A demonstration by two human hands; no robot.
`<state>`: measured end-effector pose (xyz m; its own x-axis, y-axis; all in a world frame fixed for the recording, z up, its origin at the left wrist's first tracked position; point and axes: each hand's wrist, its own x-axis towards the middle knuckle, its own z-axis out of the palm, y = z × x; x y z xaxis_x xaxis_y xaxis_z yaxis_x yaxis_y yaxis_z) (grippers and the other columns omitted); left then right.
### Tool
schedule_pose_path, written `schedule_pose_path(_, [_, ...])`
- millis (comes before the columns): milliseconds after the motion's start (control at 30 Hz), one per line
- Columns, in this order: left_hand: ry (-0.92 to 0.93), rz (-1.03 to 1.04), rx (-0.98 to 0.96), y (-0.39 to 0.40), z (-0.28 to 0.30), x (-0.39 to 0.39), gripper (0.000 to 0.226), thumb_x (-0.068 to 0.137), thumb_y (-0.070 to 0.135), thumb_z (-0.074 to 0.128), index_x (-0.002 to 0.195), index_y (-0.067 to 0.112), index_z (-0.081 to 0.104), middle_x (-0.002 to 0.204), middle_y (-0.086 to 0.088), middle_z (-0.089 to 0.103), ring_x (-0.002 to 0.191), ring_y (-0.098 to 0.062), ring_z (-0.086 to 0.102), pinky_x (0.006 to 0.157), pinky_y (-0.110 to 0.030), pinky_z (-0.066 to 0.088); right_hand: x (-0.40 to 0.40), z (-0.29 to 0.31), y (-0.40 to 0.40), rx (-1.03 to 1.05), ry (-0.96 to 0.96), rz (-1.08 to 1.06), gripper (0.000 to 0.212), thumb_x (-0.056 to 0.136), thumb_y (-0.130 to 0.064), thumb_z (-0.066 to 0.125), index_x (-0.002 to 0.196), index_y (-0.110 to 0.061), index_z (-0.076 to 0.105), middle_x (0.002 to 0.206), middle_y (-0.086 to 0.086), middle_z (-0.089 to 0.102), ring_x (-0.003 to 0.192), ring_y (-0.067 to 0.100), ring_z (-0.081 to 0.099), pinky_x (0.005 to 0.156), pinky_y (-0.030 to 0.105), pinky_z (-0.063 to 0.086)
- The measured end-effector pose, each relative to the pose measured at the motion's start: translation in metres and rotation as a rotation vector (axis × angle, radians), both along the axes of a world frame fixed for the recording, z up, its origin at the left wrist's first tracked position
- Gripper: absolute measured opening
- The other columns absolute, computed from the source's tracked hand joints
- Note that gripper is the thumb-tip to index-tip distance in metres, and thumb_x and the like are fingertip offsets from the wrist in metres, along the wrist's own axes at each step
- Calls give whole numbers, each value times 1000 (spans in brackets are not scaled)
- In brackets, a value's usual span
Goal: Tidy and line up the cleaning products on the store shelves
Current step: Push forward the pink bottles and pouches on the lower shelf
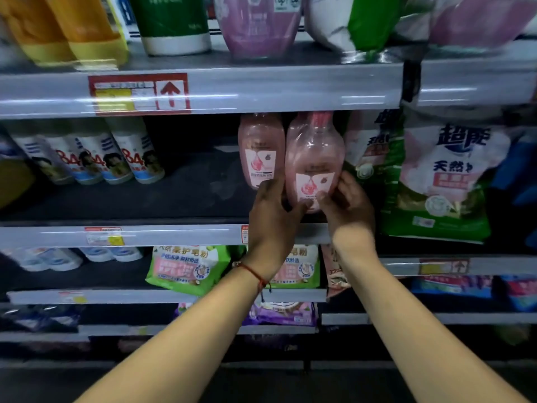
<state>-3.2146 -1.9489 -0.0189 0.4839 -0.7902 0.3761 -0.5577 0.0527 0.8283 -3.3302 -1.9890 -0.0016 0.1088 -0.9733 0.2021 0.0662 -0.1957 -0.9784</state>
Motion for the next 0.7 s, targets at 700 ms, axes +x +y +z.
schedule_pose_path(700, [-682,-6,521,125,20,0,61,93,53,56,147,25,45,154,-6,44,136,-31,44,113,-46,37,-58,32,89,-328,1174,307,60,95,-40,62,149,-20,44,142,0,52,132,21,43,114,36,32])
